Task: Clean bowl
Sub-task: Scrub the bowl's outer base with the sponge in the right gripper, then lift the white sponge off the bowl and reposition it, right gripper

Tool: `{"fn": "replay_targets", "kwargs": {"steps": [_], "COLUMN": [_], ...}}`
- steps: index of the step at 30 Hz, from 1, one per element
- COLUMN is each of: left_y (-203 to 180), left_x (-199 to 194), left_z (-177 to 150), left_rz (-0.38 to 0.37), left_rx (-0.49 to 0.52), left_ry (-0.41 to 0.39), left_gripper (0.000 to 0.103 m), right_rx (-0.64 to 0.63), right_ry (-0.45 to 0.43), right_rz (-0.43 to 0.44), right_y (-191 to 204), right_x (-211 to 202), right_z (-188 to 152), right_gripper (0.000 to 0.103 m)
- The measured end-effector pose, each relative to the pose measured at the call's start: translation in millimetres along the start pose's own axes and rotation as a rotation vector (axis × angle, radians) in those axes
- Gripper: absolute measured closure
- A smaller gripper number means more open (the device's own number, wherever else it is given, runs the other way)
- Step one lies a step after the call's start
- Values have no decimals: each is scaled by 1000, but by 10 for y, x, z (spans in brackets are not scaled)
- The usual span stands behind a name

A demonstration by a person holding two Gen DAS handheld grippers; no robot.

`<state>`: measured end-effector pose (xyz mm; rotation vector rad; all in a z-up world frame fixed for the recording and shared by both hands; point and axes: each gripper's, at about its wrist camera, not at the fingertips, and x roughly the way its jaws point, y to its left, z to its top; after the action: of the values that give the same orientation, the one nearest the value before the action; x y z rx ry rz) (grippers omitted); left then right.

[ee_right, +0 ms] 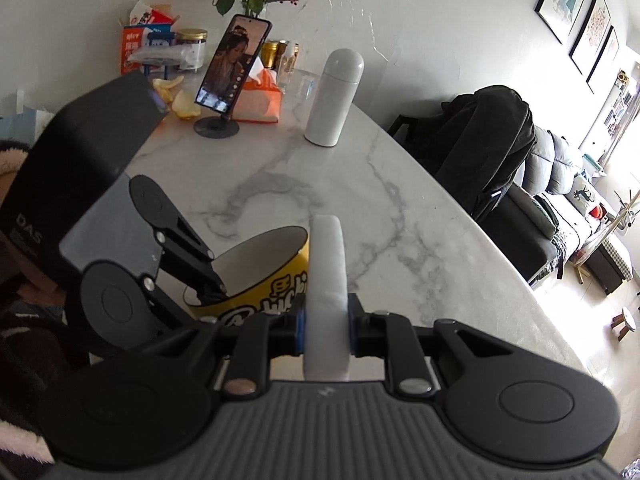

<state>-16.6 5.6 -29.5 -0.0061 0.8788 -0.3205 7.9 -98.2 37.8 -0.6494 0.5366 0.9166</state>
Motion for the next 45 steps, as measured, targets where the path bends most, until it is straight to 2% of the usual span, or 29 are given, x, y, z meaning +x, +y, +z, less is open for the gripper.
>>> {"fn": "replay_targets", "kwargs": {"steps": [9,19,29,40,41,42,45], "left_y": [6,2,32,8,9,14,14], "left_x": [13,21,71,1,11,26,47], "left_z": [8,9,16,151,162,167,167], "left_rz": [-4,-3,4,18,18,4,-12], "left_rx": [3,7,14,30,28,17,3], "left_ry": [3,11,21,-26,-28,-25,-22], "left_gripper": [81,79,76,75,80,89,89], "right_rx": [1,-23,-28,-24,-22,-19,8], "right_ry": [42,0,20,16,16,15,8], "right_rz": [9,11,27,28,28,29,26], "right_y": [-14,4,30,36,37,38,15], "right_x": [146,67,169,170,171,172,176], "right_z": [-70,28,-19,-29,-34,-39,-70], "right_gripper": [82,82,81,81,81,81,80]}}
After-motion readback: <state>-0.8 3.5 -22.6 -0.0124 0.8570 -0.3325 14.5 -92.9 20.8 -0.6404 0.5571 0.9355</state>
